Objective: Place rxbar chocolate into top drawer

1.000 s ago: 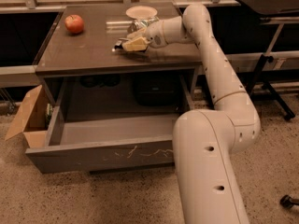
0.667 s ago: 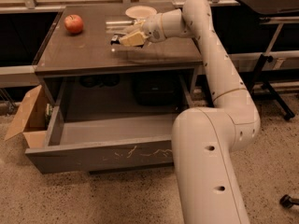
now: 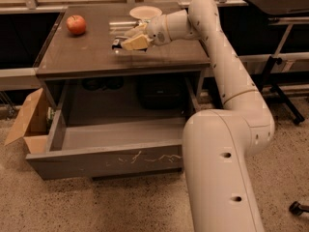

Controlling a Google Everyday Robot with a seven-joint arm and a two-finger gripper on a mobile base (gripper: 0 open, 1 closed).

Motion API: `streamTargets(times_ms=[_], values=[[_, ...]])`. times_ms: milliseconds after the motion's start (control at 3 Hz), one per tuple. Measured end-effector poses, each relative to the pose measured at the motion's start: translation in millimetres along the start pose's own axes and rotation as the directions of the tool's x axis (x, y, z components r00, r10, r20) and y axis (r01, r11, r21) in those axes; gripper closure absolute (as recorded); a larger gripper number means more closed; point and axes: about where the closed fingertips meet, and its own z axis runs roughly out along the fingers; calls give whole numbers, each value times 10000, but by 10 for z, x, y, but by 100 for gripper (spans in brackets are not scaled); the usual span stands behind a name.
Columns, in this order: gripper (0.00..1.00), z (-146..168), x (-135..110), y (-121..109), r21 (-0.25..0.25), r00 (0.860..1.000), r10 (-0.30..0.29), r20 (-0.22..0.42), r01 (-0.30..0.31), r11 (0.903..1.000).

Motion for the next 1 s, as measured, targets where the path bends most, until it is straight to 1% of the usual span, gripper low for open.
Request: streamTargets(times_ms=[333,667,1000], values=[[100,26,-50,364,-1057,9999,-113,-65,106,9943],[100,115,-34,791,-2134,9998,-26,-221,-21,9770],[100,116,-34,792,-2136,9997,-27,-222,-21,9769]])
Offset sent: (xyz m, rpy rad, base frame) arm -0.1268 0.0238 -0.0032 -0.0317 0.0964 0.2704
